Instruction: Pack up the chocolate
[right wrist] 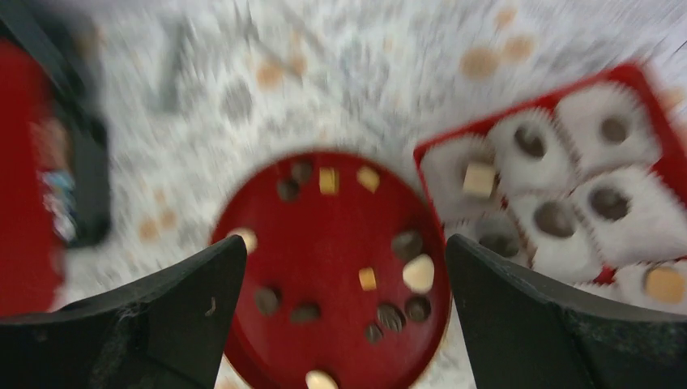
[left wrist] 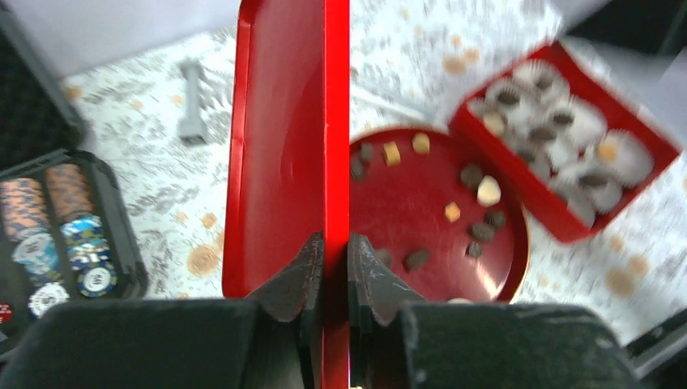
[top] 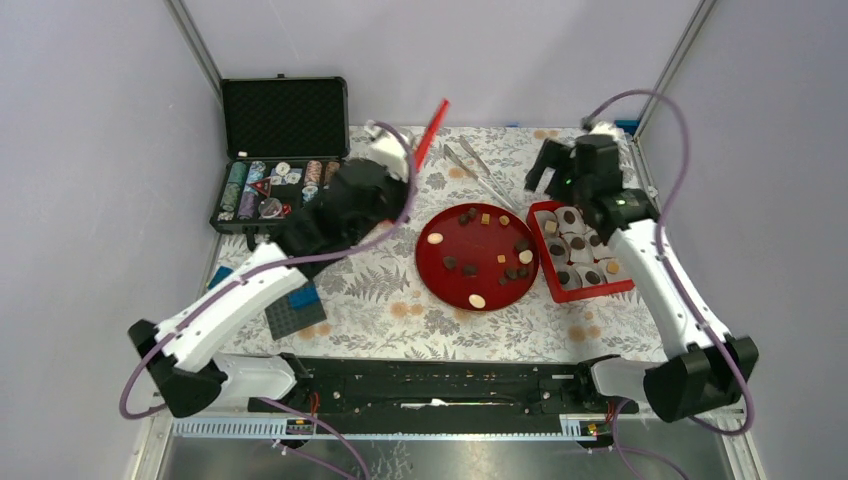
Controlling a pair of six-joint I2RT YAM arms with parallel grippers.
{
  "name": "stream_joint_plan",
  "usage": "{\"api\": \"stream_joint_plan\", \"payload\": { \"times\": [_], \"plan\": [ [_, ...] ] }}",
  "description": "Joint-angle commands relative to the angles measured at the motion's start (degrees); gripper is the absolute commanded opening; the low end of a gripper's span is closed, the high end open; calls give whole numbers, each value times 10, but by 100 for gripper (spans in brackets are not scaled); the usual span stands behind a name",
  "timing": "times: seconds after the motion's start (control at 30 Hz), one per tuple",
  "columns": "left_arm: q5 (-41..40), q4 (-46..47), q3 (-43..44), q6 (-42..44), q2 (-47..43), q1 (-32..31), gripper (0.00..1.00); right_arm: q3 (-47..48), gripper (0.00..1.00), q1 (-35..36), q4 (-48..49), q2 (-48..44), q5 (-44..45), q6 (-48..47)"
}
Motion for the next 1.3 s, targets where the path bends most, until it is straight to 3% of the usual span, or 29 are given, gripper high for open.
{"api": "stream_joint_plan", "payload": {
  "times": [0.0, 0.27, 0.57, 0.87, 1.27],
  "plan": [
    [39, 21, 85, -29, -59, 53, 0, -81, 100, 52, -7, 32, -107, -40],
    [32, 5, 126, -63, -66, 65, 0, -148, 100, 155, 44, 90, -154, 13],
    [53, 10, 159, -91, -69, 70, 0, -121, 100, 247, 180, 230, -255, 67],
    [56, 10, 186, -85, -80, 72, 0, -53, 100, 288, 216, 348, -308, 78],
    [72, 18, 199, -91, -95, 71, 0, 109, 100, 342, 215, 510, -362, 83]
  ]
}}
